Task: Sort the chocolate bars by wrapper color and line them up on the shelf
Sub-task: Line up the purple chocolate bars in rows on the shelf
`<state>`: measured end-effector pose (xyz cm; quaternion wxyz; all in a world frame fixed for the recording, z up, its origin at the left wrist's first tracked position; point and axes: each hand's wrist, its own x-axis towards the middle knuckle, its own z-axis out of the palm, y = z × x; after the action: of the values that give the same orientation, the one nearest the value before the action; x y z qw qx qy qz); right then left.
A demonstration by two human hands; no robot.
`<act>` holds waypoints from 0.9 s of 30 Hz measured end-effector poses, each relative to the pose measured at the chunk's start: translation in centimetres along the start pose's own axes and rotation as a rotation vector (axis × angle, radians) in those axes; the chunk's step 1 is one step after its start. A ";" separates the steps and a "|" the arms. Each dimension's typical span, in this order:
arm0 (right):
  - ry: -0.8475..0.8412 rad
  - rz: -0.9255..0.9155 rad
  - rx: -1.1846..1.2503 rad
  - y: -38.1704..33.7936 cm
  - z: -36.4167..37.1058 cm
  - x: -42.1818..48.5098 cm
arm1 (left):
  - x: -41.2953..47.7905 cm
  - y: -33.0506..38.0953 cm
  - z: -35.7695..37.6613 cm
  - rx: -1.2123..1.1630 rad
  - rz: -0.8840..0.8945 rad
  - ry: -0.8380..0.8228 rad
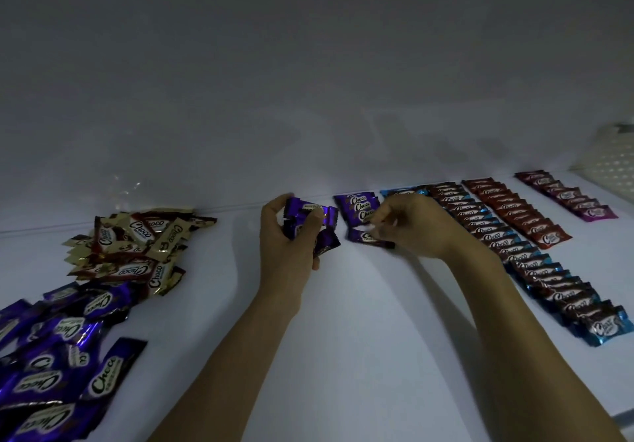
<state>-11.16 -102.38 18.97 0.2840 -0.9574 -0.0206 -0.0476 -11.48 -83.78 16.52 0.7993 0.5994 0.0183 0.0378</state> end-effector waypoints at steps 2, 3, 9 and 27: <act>-0.026 0.049 -0.119 0.3 -0.4 -0.1 | -0.1 0.0 0.1 -0.002 -0.016 0.004; -0.048 0.062 -0.153 0.3 -0.4 -0.1 | -0.1 0.0 0.1 0.009 -0.015 -0.004; 0.074 0.022 -0.200 0.3 0.3 0.3 | -0.1 -0.2 0.1 0.054 0.050 -0.027; -0.112 -0.069 0.773 -4.1 1.4 -0.8 | -0.5 0.3 0.1 0.125 0.077 -0.125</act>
<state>-12.15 -98.20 19.93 0.6204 -0.7796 -0.0847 0.0065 -12.02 -83.87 16.80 0.7580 0.6495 -0.0523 0.0300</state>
